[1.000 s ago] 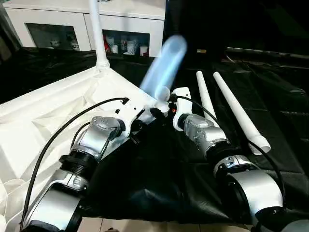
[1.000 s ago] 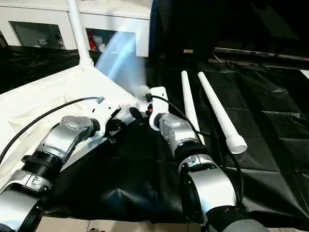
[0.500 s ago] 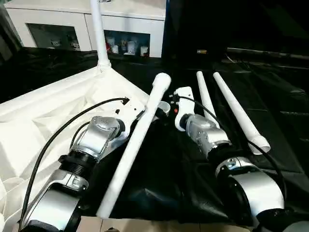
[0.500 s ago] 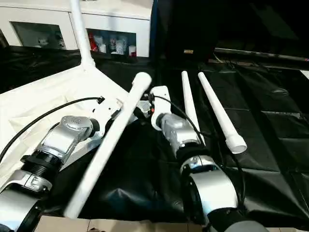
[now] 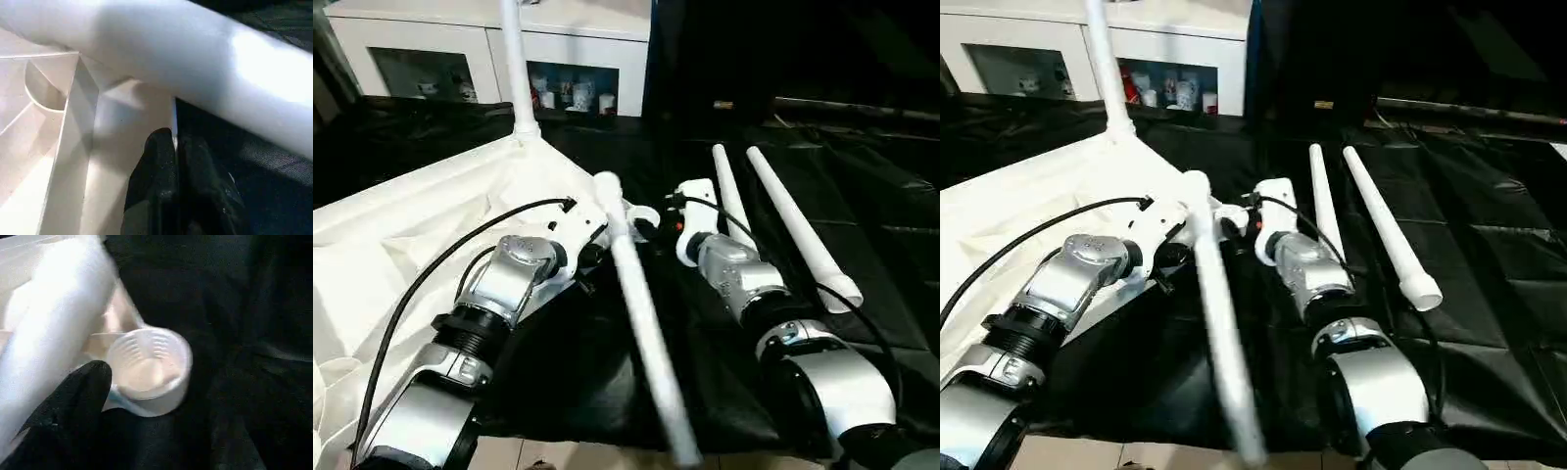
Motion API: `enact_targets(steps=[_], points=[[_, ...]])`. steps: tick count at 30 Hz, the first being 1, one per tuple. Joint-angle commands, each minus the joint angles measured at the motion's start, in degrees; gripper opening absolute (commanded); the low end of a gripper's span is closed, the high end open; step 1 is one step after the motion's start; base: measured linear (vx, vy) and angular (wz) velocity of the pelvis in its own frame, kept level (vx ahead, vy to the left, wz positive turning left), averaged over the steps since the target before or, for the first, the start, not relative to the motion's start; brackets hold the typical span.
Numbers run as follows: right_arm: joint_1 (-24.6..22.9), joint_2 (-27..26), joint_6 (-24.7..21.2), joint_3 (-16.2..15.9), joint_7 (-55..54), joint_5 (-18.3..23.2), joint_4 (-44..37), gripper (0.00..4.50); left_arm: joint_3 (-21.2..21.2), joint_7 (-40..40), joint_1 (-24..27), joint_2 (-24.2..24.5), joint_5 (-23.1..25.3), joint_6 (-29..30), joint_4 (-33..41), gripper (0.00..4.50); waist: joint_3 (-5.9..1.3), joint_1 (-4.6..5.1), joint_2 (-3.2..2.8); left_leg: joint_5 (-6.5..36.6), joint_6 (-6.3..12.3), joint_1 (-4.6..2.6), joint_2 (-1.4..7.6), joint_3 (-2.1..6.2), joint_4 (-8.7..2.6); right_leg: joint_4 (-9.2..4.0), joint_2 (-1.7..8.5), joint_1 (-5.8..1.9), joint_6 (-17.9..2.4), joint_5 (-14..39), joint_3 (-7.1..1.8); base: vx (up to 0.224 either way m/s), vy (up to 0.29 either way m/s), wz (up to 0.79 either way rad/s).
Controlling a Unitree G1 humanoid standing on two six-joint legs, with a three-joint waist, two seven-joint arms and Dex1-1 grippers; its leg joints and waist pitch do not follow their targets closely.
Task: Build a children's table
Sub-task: Insert table leg to table base
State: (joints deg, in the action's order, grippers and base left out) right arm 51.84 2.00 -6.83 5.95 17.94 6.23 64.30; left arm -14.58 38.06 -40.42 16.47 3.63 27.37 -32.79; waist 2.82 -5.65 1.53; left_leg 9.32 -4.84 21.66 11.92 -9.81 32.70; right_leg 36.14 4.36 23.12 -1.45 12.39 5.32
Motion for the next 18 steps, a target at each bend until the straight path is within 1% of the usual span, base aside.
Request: enact_targets(steps=[1,2,3,4,5,6,9,10,11,13,14,15,16,17,18], points=[[1.19,1.06,-0.09,0.87,-0.77,-0.03,-0.56,4.23,-0.43,0.05,-0.32,0.58,0.8,-1.26,1.05,0.0,-4.47,-0.31,-0.96,2.93,2.31,-0.92,1.22,0.16,-2.46,-2.67,3.96,-4.23,-14.93,-10.88,-3.24,0.0,0.0,0.0],[1.35,1.57,-0.17,1.04,-0.82,0.04,-0.85,4.23,-0.44,0.05,-0.36,0.61,0.86,-1.31,0.96,0.0,-4.48,-0.33,-0.93,2.87,2.4,-0.85,1.16,0.14,-2.43,-2.64,3.92,-4.28,-14.89,-11.12,-3.23,0.0,0.0,0.0],[1.45,1.8,-0.24,1.12,-0.81,0.1,-1.02,4.23,-0.45,0.04,-0.4,0.62,0.9,-1.37,0.87,0.0,-4.47,-0.31,-1.17,3.03,2.39,-0.85,1.14,0.16,-2.4,-2.7,3.89,-4.24,-14.85,-11.16,-3.2,0.0,0.0,0.0],[1.58,2.08,-0.38,1.23,-0.74,0.25,-1.31,4.23,-0.45,0.05,-0.45,0.64,0.97,-1.46,0.75,0.0,-4.49,-0.31,-1.04,3.24,2.39,-0.83,1.12,0.15,-2.39,-2.68,3.9,-4.31,-14.91,-11.11,-3.2,0.0,0.0,0.0],[1.73,2.37,-0.84,1.42,-0.21,0.62,-2.04,4.23,-0.44,0.07,-0.51,0.66,1.02,-1.55,0.62,0.0,-4.47,-0.31,-1.1,3.35,2.43,-0.84,1.12,0.16,-2.39,-2.68,3.9,-4.31,-14.91,-10.98,-3.19,0.0,0.0,0.0],[1.81,2.63,-2.13,1.82,2.23,1.91,-3.91,4.37,-0.41,0.03,-0.55,0.74,1.13,-1.78,0.52,0.0,-4.44,-0.3,-1.0,3.69,2.71,-0.78,1.06,0.13,-2.39,-2.77,3.84,-4.41,-14.83,-10.81,-3.2,0.0,0.0,0.0],[0.86,2.87,-6.39,1.77,7.87,4.51,-9.42,4.37,-0.3,0.1,-0.47,0.95,1.1,-2.04,0.61,0.0,-4.44,-0.32,-0.95,3.33,3.88,-0.78,1.14,0.23,-2.34,-2.68,3.76,-4.45,-14.54,-11.59,-3.13,0.0,0.0,0.0],[-0.33,3.12,-13.86,1.8,12.22,7.83,-15.02,4.37,-0.23,0.06,-0.34,1.13,1.14,-2.44,0.52,0.0,-4.38,-0.28,-0.68,3.41,4.3,-0.79,1.12,0.23,-2.4,-2.78,3.64,-4.51,-14.53,-11.52,-3.13,0.0,0.0,0.0],[-0.33,3.12,-13.86,1.8,12.22,7.83,-15.02,4.37,-0.23,0.06,-0.34,1.13,1.14,-2.44,0.52,0.0,-4.46,-0.45,-0.83,3.12,4.57,-0.81,1.24,0.35,-2.37,-2.67,3.79,-4.52,-14.41,-11.6,-3.13,0.0,0.0,0.0],[-2.45,4.17,-23.47,0.17,15.8,10.52,-22.03,4.37,-0.19,-0.05,-0.1,1.33,1.24,-2.8,0.56,0.0,-4.4,-0.51,-0.82,3.04,4.71,-0.89,1.21,0.33,-2.4,-2.81,3.7,-4.47,-14.42,-11.63,-3.09,0.0,0.0,0.0],[-3.43,5.03,-28.42,-1.24,16.38,10.81,-24.38,4.37,-0.2,-0.07,0.07,1.42,1.26,-2.85,0.69,0.0,-4.29,-0.69,-0.74,2.2,4.45,-0.9,1.2,0.39,-2.45,-2.84,3.51,-4.54,-14.05,-11.76,-3.09,0.0,0.0,0.0],[-4.3,5.69,-31.33,-2.51,16.88,10.77,-25.99,4.37,-0.2,-0.08,0.18,1.47,1.29,-2.91,0.76,0.0,-4.32,-0.84,-0.8,2.0,4.27,-1.0,1.22,0.4,-2.45,-2.84,3.5,-4.48,-13.94,-11.68,-3.06,0.0,0.0,0.0],[-5.55,6.54,-34.13,-4.35,17.44,10.12,-27.67,4.37,-0.18,-0.12,0.26,1.48,1.29,-2.98,0.75,0.0,-4.39,-1.0,-0.79,2.07,3.49,-0.95,1.29,0.41,-2.45,-2.87,3.66,-4.43,-13.74,-11.19,-3.06,0.0,0.0,0.0],[-6.75,7.15,-35.71,-5.81,18.01,9.35,-29.19,4.37,-0.17,-0.12,0.35,1.5,1.29,-3.02,0.77,0.0,-4.49,-1.09,-0.76,2.26,3.16,-0.94,1.24,0.28,-2.36,-2.86,3.77,-4.4,-13.74,-11.16,-3.12,0.0,0.0,0.0],[-7.74,7.5,-36.26,-6.85,18.47,8.68,-30.17,4.37,-0.17,-0.12,0.38,1.5,1.3,-3.06,0.76,0.0,-4.48,-1.25,-0.76,2.74,2.33,-0.9,1.24,0.31,-2.42,-2.89,3.91,-4.39,-13.54,-10.57,-3.16,0.0,0.0,0.0]])
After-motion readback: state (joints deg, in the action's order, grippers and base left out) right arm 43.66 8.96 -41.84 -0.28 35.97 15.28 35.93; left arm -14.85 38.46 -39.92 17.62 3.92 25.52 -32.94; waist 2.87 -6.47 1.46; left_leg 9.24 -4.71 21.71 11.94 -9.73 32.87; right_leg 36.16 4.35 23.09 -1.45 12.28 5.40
